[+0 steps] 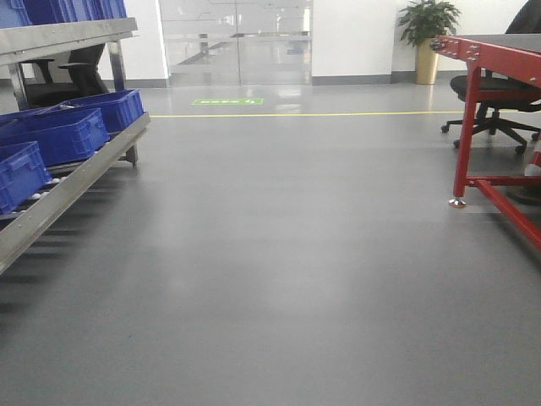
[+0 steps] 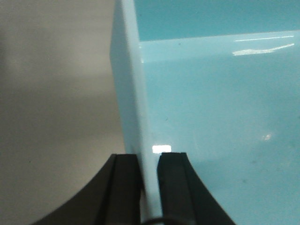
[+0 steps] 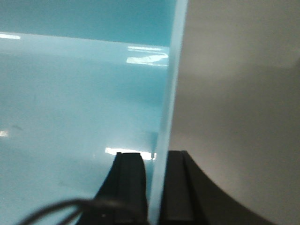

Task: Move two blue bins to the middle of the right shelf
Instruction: 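Hold the bin while the base drives to another shelf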

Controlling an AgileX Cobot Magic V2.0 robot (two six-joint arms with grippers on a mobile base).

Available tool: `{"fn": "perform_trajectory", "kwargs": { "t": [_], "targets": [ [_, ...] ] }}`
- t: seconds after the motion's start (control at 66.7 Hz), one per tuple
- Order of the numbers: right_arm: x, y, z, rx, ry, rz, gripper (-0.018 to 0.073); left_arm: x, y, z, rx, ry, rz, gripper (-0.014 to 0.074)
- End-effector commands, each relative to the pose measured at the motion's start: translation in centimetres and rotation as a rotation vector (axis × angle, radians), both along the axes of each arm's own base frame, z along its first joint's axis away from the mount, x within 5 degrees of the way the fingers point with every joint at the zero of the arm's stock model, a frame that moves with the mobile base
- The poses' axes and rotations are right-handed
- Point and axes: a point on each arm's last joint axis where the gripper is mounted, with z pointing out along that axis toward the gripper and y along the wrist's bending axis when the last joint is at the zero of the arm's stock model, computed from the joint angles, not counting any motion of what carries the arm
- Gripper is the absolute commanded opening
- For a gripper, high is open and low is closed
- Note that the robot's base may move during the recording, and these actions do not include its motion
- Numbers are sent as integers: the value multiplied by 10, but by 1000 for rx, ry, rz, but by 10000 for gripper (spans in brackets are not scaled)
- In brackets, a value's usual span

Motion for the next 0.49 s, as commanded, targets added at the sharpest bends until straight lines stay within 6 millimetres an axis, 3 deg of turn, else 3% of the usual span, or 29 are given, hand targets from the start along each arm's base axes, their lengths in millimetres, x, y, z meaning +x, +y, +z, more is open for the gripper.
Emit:
{"fn": "perform_trajectory", "kwargs": {
  "t": [0.0, 0.48],
  "targets": [
    [0, -1, 7, 9, -57, 2, -152, -6, -2, 12, -36, -64, -27, -111],
    [0, -1, 7, 9, -57, 2, -152, -6, -2, 12, -36, -64, -27, -111]
  ]
}}
